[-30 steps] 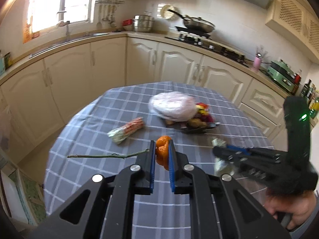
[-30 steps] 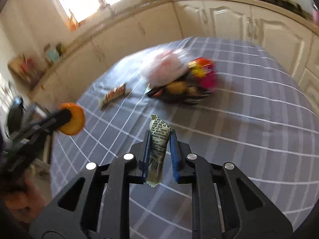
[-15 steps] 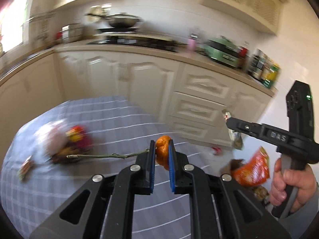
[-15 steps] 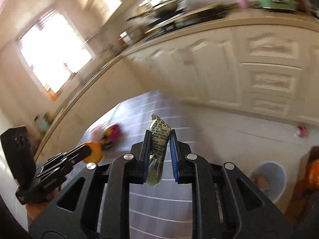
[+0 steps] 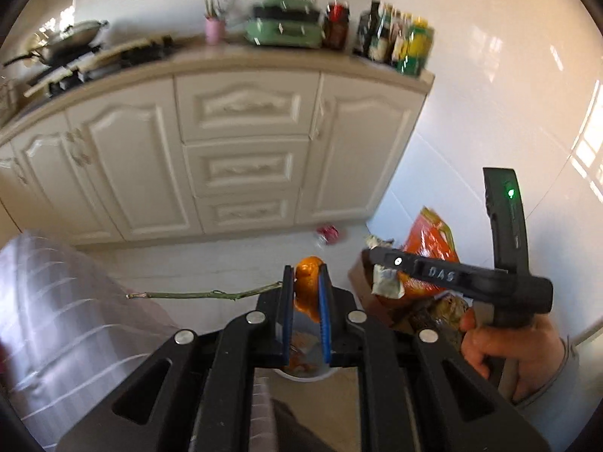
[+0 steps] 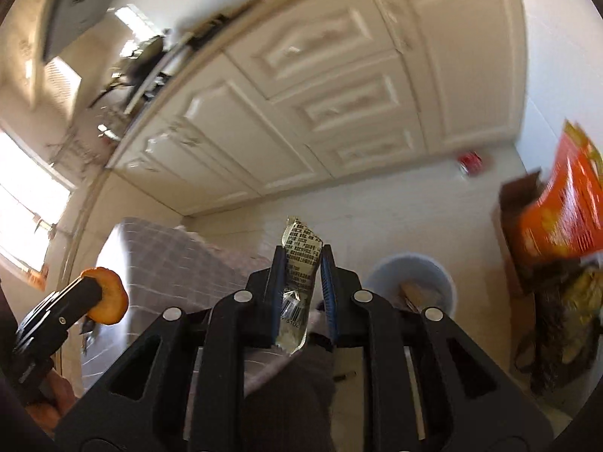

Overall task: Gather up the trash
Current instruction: 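Carry both items over the blue bin and open both grippers, then move both tools back over the table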

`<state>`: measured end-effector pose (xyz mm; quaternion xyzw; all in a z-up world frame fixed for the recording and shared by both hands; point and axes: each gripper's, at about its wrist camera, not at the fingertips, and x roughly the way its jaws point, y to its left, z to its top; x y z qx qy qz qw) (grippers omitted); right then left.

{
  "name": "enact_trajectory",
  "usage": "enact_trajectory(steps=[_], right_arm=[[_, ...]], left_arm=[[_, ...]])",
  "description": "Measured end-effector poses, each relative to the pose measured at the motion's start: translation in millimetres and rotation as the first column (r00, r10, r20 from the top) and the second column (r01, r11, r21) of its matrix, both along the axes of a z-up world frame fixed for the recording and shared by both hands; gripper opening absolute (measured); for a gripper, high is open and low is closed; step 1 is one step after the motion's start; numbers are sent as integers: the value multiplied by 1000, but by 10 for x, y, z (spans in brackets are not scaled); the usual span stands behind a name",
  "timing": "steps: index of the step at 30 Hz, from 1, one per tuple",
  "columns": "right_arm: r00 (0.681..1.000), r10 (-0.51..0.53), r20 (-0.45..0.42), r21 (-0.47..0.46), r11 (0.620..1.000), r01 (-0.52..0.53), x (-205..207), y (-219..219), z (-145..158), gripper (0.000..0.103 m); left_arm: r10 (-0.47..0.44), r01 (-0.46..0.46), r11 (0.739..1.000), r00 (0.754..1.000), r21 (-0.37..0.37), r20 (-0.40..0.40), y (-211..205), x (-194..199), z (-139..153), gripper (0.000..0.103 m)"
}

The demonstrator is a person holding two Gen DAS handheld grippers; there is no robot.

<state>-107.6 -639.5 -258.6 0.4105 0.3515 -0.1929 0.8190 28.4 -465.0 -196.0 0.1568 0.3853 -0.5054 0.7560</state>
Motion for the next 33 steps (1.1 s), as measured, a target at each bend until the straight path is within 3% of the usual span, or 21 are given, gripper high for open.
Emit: enact_trajectory(steps=[6, 15, 16, 18, 19, 20, 21, 23, 25, 33], right_arm=[[996, -42, -74, 95, 994, 49, -32, -186, -529, 19], [991, -46, -128, 171, 983, 67, 110, -362, -927, 23], [989, -50, -138, 183, 980, 76, 118, -382, -972, 24], [987, -62, -145, 200, 976, 90, 104, -411, -1025, 31], [986, -71, -149, 201, 974, 100, 90, -422, -1039, 42], [985, -84, -148, 197, 974, 112, 69, -431, -1042, 79], [985, -97, -141, 184, 975, 122, 43, -436, -1029, 89], [983, -110, -150, 176, 975, 136, 19, -440, -1026, 90], [979, -132, -155, 168, 973, 158, -15, -443, -1003, 97], [977, -139, -159, 120, 980, 159, -38, -363, -821, 97]], left_arm=[[8, 8, 995, 987, 104, -159, -538, 12, -615, 11], [64, 17, 969, 946, 246, -317, -997, 256, -1327, 13], [68, 21, 965, 942, 262, -327, -1029, 278, -1379, 17], [89, 6, 964, 935, 266, -342, -1037, 351, -1419, 56], [102, -9, 965, 933, 261, -344, -1019, 373, -1425, 66], [122, -35, 968, 932, 250, -341, -979, 410, -1405, 75], [128, -44, 969, 933, 245, -337, -949, 428, -1377, 78], [135, -53, 966, 937, 252, -322, -923, 461, -1338, 84], [143, -63, 965, 939, 255, -312, -882, 483, -1289, 85], [138, -90, 970, 968, 224, -209, -743, 387, -978, 90]])
